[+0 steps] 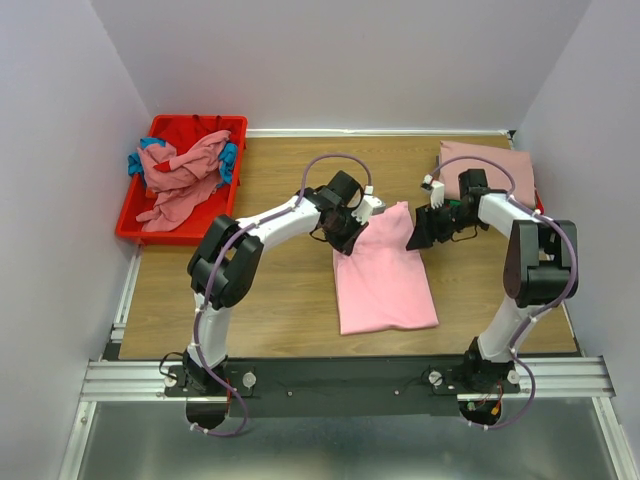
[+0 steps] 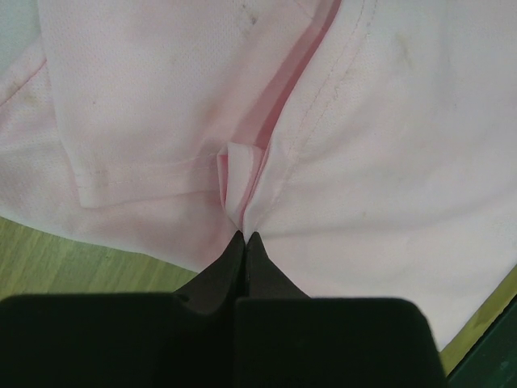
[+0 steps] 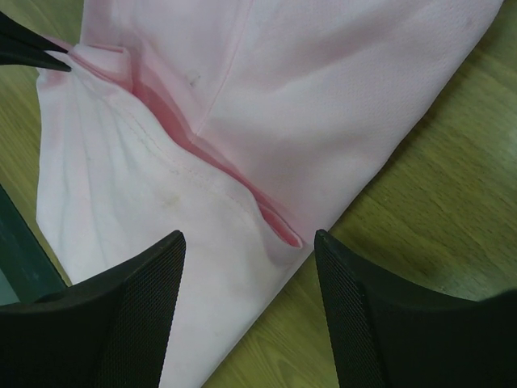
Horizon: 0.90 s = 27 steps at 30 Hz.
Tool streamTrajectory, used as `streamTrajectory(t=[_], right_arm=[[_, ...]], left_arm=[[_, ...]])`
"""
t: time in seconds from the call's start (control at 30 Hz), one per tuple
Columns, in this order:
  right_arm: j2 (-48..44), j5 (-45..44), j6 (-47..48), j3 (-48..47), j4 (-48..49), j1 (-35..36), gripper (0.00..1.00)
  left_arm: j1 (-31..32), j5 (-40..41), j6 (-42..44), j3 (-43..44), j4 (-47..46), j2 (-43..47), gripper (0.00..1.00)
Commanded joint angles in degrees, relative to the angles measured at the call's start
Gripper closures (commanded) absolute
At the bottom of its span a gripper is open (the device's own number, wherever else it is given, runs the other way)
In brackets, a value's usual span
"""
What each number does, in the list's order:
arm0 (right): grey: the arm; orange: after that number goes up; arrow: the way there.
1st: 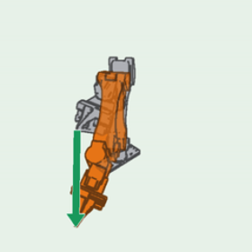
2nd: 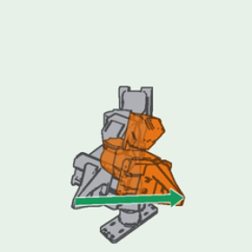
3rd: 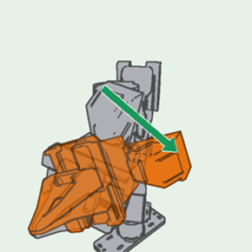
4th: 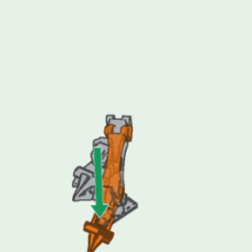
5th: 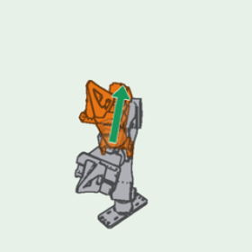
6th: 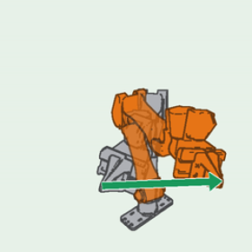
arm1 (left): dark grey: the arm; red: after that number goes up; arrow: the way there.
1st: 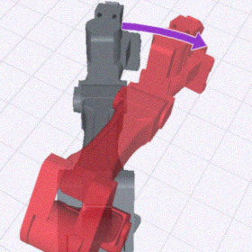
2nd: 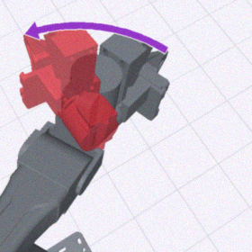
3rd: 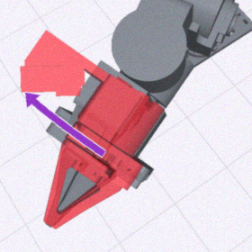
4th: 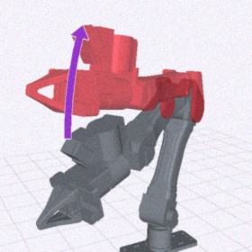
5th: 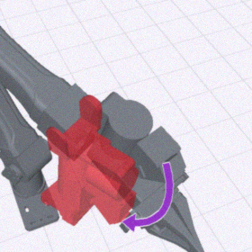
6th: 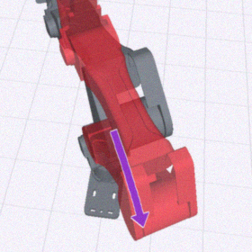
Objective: Fold and stack the t-shirts
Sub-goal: Fold the tshirt
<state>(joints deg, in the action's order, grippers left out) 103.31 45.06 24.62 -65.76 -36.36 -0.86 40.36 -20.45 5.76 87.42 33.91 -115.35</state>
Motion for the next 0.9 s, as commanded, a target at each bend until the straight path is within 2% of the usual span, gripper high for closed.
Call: streamTrajectory(t=[0.0,0.33,0.53,0.67,0.87], right_arm=[[1.81,-1.20,1.48,-0.60,-1.43,-0.28,0.28],[3.92,-0.32,2.10,0.10,-2.49,0.69,0.43],[4.62,-0.94,2.01,0.45,-2.66,0.78,0.45],[4.62,-0.24,2.54,0.63,-3.28,0.78,0.56],[5.50,-1.02,2.71,0.89,-3.98,0.69,0.55]], left_arm=[[0.25,-1.97,0.57,-0.75,-0.07,0.92,1.00],[0.25,-2.23,0.39,-1.28,-0.69,0.92,1.00],[0.25,-2.58,0.22,-1.46,-1.13,1.00,1.00],[0.25,-2.93,0.04,-1.55,-1.30,1.18,1.00],[0.25,-3.11,0.04,-1.37,-1.48,1.09,1.00]])
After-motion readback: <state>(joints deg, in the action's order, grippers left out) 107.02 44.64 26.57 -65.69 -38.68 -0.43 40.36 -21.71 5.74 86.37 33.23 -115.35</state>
